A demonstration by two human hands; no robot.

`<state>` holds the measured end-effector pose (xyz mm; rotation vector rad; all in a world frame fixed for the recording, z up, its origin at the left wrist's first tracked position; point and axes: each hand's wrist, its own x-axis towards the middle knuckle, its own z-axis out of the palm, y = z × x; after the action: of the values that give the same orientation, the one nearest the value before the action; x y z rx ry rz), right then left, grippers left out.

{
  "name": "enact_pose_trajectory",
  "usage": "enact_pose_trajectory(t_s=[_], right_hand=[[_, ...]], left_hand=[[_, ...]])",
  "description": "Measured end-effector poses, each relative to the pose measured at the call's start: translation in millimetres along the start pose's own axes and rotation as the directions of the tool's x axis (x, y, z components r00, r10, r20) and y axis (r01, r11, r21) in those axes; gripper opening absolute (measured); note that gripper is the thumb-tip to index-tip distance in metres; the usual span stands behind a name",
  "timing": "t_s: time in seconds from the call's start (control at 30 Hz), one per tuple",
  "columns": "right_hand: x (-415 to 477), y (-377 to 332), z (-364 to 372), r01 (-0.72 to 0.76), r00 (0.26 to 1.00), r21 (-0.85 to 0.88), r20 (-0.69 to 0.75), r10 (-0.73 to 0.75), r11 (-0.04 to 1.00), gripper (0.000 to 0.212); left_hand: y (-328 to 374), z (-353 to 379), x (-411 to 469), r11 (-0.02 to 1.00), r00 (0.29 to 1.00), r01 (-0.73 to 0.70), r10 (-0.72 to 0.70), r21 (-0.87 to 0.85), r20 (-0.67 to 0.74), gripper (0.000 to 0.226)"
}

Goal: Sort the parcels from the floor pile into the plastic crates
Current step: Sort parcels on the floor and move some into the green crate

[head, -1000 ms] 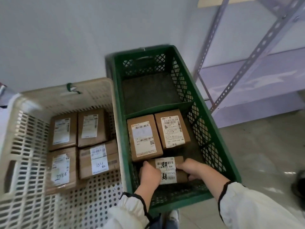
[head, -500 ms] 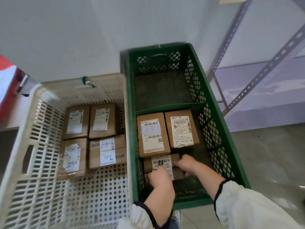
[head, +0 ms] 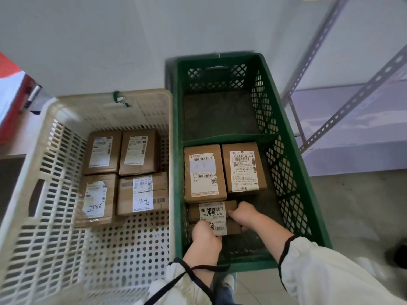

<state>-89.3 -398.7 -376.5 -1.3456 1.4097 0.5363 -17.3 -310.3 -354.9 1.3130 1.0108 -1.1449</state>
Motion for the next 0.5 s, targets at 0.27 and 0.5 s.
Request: enact_pose_trajectory(t_s=[0.27,0.5], right_hand=[[-25.5,-1.2,-0.2,0.100,0.975,-0.014,-0.199,-0.101,0.995,0.024],[-111.5,-43.6,-11.9,0.426,0.849,-0.152,-0.275,-0.452,0.892,0.028]], left_hand=[[15.8,-1.4,-33.8,0.967,0.991,-0.128,0.120,0.220,0.050,0.024],[38.6,-29.6,-111.2,0.941,0.926,-0.282,0.216,0.186,0.311,0.043]])
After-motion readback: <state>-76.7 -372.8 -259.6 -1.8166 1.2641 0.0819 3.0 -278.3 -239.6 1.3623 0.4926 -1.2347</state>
